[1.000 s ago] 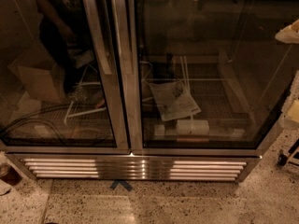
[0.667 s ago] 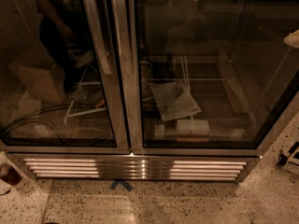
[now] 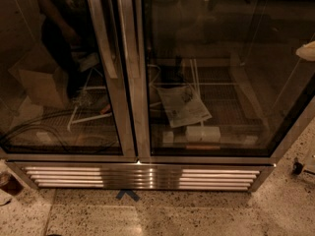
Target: Place 7up can into top drawer
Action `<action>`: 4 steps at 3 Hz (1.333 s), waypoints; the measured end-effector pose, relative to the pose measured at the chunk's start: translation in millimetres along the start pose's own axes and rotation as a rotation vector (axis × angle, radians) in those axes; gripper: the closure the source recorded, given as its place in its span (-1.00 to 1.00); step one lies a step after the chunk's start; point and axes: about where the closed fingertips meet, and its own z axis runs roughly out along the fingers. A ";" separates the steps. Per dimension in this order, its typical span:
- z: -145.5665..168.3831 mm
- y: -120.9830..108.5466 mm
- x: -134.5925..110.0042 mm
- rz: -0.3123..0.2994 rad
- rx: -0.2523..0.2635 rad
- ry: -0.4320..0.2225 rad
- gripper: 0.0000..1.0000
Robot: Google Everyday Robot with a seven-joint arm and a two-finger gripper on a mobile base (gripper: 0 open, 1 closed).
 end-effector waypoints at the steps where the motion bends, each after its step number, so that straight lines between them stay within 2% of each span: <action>1: 17.1 -24.9 -21.3 -0.008 0.069 -0.054 -1.00; 2: 27.1 -45.6 -35.0 -0.010 0.107 -0.075 -1.00; 3: 41.7 -85.0 -49.5 -0.019 0.129 -0.070 -1.00; 4: 51.8 -119.6 -55.0 -0.040 0.120 -0.058 -1.00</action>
Offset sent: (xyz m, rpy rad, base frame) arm 0.0917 0.0328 -0.0086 0.0603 -0.1580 -0.0242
